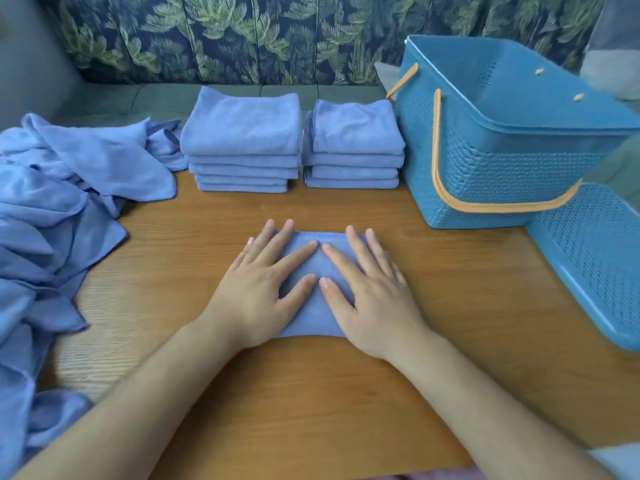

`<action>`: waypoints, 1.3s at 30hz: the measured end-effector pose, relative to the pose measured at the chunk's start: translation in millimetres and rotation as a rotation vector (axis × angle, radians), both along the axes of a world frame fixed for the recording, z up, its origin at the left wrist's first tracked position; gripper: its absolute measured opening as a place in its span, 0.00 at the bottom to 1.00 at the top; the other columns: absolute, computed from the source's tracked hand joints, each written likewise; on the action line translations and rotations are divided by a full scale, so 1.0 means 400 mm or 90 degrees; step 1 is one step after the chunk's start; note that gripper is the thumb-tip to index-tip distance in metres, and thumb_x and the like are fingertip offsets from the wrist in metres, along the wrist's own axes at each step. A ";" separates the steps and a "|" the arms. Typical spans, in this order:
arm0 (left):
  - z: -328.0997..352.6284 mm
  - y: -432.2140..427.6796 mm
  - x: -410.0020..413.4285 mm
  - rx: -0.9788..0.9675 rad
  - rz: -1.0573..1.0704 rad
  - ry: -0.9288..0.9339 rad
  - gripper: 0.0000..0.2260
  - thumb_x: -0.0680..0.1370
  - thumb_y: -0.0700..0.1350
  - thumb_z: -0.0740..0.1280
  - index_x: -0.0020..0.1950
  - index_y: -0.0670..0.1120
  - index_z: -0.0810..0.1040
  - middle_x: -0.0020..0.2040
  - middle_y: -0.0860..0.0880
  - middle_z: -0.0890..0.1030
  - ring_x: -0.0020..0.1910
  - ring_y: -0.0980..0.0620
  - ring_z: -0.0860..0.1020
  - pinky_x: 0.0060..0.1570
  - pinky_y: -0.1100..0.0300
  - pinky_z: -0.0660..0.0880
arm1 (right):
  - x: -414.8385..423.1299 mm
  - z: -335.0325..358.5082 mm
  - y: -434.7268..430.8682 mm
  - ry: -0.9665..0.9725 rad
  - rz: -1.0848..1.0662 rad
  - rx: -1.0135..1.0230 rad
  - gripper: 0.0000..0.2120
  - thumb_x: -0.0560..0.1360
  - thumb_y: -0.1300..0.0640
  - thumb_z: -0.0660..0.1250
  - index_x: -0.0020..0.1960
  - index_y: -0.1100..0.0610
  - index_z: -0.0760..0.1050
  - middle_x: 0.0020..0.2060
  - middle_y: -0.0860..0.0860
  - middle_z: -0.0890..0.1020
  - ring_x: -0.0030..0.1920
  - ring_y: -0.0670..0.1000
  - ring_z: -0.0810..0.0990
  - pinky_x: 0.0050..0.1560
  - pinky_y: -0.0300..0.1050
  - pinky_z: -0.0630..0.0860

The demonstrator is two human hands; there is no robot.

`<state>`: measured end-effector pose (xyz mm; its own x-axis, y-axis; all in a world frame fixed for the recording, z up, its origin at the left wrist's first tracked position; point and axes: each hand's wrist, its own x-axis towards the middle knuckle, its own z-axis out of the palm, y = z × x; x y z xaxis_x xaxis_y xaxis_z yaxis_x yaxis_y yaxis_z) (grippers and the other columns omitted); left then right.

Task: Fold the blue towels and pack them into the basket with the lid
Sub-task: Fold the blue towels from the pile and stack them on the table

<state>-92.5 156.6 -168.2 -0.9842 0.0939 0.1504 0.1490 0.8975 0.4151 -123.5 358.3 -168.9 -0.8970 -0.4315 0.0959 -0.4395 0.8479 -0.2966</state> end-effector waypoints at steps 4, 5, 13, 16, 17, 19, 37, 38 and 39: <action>-0.009 0.020 0.035 -0.031 0.186 0.033 0.31 0.77 0.69 0.50 0.78 0.60 0.65 0.80 0.40 0.59 0.81 0.41 0.52 0.77 0.48 0.54 | 0.044 0.007 -0.008 0.006 -0.143 0.030 0.36 0.77 0.31 0.44 0.81 0.45 0.55 0.80 0.65 0.53 0.81 0.62 0.42 0.79 0.56 0.45; -0.011 0.025 0.042 -0.035 0.198 0.022 0.31 0.77 0.69 0.50 0.77 0.59 0.66 0.79 0.40 0.62 0.80 0.41 0.55 0.76 0.47 0.56 | 0.054 0.004 -0.013 0.010 -0.155 0.037 0.35 0.78 0.32 0.45 0.81 0.46 0.56 0.78 0.66 0.59 0.81 0.64 0.45 0.79 0.57 0.48; 0.006 0.017 0.048 0.107 0.074 0.146 0.19 0.79 0.51 0.65 0.67 0.45 0.77 0.69 0.53 0.71 0.63 0.52 0.75 0.63 0.52 0.73 | 0.072 0.005 -0.019 0.054 -0.072 -0.239 0.23 0.79 0.48 0.63 0.72 0.53 0.71 0.73 0.50 0.66 0.64 0.54 0.75 0.62 0.52 0.75; 0.033 0.025 0.040 0.160 0.066 0.183 0.19 0.80 0.44 0.67 0.71 0.44 0.73 0.72 0.55 0.67 0.70 0.56 0.69 0.70 0.59 0.66 | 0.060 0.034 -0.013 0.057 -0.044 -0.299 0.24 0.79 0.53 0.65 0.74 0.54 0.68 0.75 0.48 0.62 0.70 0.49 0.69 0.68 0.40 0.68; 0.050 0.030 0.027 0.176 0.068 0.186 0.20 0.80 0.44 0.67 0.72 0.44 0.72 0.72 0.55 0.66 0.71 0.58 0.68 0.70 0.63 0.65 | 0.045 0.053 -0.013 0.064 -0.045 -0.304 0.25 0.79 0.55 0.66 0.74 0.55 0.67 0.76 0.49 0.61 0.72 0.49 0.67 0.69 0.36 0.64; 0.102 0.038 -0.026 0.196 0.066 0.189 0.21 0.80 0.44 0.67 0.73 0.44 0.71 0.72 0.54 0.65 0.68 0.63 0.66 0.67 0.73 0.61 | -0.011 0.114 -0.016 0.086 -0.059 -0.281 0.26 0.78 0.57 0.66 0.75 0.57 0.66 0.76 0.51 0.60 0.74 0.52 0.65 0.69 0.38 0.62; 0.251 0.059 -0.677 -0.112 0.017 0.020 0.21 0.84 0.46 0.50 0.66 0.35 0.74 0.72 0.36 0.69 0.76 0.38 0.62 0.72 0.46 0.61 | -0.598 0.244 -0.124 0.200 -0.117 0.125 0.23 0.82 0.51 0.55 0.77 0.54 0.63 0.81 0.55 0.51 0.81 0.57 0.45 0.80 0.54 0.47; 0.236 0.064 -0.675 -0.125 0.005 -0.018 0.20 0.85 0.46 0.50 0.71 0.36 0.71 0.73 0.37 0.68 0.76 0.39 0.61 0.73 0.45 0.60 | -0.605 0.225 -0.115 0.168 -0.092 0.109 0.22 0.83 0.51 0.51 0.76 0.54 0.63 0.81 0.55 0.56 0.81 0.56 0.50 0.80 0.53 0.47; 0.219 0.065 -0.671 -0.131 -0.004 -0.044 0.21 0.86 0.47 0.51 0.75 0.38 0.67 0.76 0.38 0.65 0.77 0.39 0.60 0.75 0.45 0.59 | -0.608 0.203 -0.108 0.129 -0.081 0.115 0.23 0.84 0.51 0.47 0.77 0.54 0.62 0.80 0.55 0.59 0.80 0.55 0.53 0.80 0.53 0.48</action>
